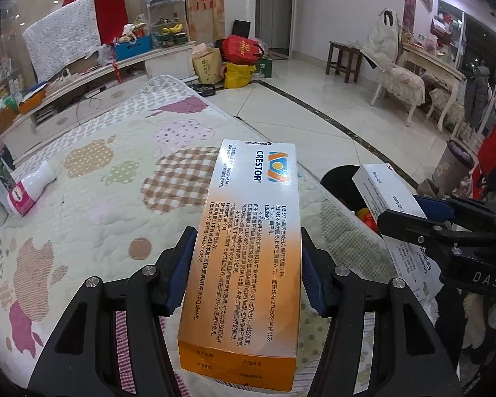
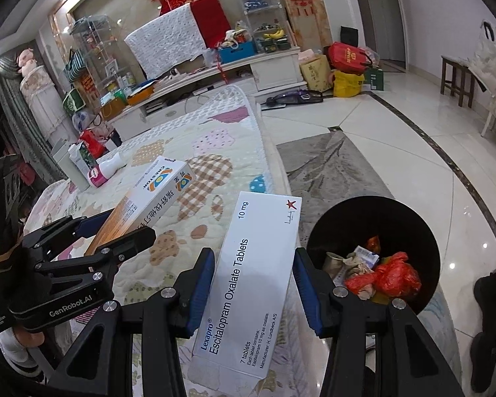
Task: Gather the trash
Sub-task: 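Carry both medicine boxes over the bin and open both tools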
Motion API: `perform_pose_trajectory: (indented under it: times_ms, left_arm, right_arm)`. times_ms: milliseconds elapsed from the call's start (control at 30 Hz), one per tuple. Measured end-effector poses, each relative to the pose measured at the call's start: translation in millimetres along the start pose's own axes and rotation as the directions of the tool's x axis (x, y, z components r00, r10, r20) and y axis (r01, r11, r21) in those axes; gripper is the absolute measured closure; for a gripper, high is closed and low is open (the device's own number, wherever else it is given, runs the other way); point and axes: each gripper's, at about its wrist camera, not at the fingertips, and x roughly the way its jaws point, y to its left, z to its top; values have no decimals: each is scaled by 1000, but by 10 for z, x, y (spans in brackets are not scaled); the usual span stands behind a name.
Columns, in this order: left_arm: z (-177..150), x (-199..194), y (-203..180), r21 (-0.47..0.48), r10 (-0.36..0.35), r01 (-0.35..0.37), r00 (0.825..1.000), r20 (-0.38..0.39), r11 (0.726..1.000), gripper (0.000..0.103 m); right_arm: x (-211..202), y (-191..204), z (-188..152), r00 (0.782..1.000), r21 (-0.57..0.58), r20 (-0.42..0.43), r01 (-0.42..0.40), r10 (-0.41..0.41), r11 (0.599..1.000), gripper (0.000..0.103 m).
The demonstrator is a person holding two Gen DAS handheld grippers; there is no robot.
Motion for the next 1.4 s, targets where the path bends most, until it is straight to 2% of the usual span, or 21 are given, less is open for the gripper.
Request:
perform_pose_trajectory:
  times_ms: [200, 367, 567, 767, 800, 867, 900, 1000, 1133, 1400]
  left_arm:
    - [78, 67, -152, -17, -76, 76, 997, -25, 997, 46]
    - [169, 159, -403, -1, -133, 133, 990, -49, 991, 46]
    - [300, 383, -718, -20, -224, 223, 968, -113, 975, 46]
    - [459, 660, -1014, -69, -296, 289, 942, -158, 955, 46]
    - [490, 703, -1047, -85, -312, 302, 938, -154, 950, 45]
    - [539, 779, -1068, -109, -338, 325, 931, -138, 939, 44]
    - [551, 815, -1070, -117, -340, 326, 930, -138, 938, 43]
    - [548, 860, -1028, -143, -339, 321, 933, -124, 936, 41]
    - [502, 757, -931, -120, -283, 274, 957, -69, 954, 41]
    - [374, 428, -813, -48, -208, 209, 978, 18, 977, 41]
  right_arm:
    - [-79, -219, -10, 999, 26, 7, 34, -34, 999, 56]
    - [-154, -552, -28, 996, 71, 7, 88, -89, 994, 56]
    - [-144, -1014, -44, 989, 145, -17, 147, -146, 978, 56]
    - [-43, -1326, -4, 987, 204, -30, 162, -160, 965, 56]
    - [-35, -1353, 7, 987, 213, -26, 161, -159, 964, 54]
    - [20, -1425, 74, 988, 228, -20, 154, -154, 961, 42]
    - [30, -1444, 84, 987, 234, -18, 159, -159, 959, 30]
    - [8, -1469, 48, 988, 251, -19, 155, -155, 955, 29]
    - [0, -1451, -61, 988, 250, -43, 153, -147, 956, 29]
    - [-126, -1257, -177, 990, 239, -27, 143, -140, 960, 29]
